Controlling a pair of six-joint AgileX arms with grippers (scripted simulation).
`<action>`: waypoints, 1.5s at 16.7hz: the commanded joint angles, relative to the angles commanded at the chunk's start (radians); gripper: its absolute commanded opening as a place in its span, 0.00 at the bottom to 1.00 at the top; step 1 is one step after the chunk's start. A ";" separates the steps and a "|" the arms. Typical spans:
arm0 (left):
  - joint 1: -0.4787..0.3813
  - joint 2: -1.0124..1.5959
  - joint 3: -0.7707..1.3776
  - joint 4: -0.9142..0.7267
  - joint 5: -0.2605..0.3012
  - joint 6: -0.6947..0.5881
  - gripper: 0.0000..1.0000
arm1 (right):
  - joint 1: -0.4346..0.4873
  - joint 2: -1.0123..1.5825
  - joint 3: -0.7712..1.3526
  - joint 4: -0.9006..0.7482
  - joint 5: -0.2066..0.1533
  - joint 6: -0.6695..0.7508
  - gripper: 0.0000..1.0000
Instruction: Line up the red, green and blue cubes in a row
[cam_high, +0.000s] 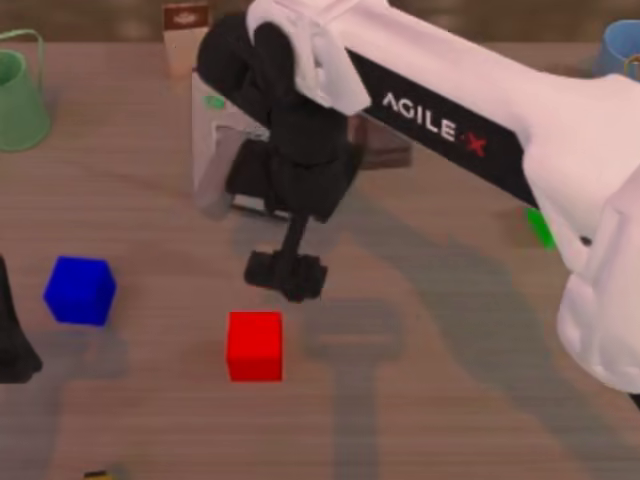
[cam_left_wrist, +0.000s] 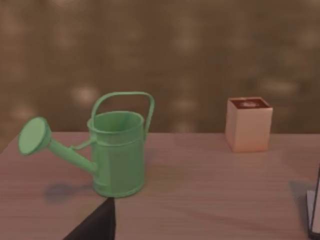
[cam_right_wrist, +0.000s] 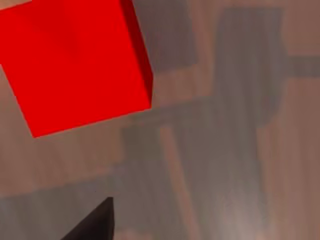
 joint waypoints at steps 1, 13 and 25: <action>0.000 0.000 0.000 0.000 0.000 0.000 1.00 | -0.060 -0.016 -0.034 0.015 0.001 0.040 1.00; 0.000 0.000 0.000 0.000 0.000 0.000 1.00 | -0.594 -0.169 -0.343 0.158 0.006 0.400 1.00; 0.000 0.000 0.000 0.000 0.000 0.000 1.00 | -0.593 -0.098 -0.545 0.433 0.007 0.402 1.00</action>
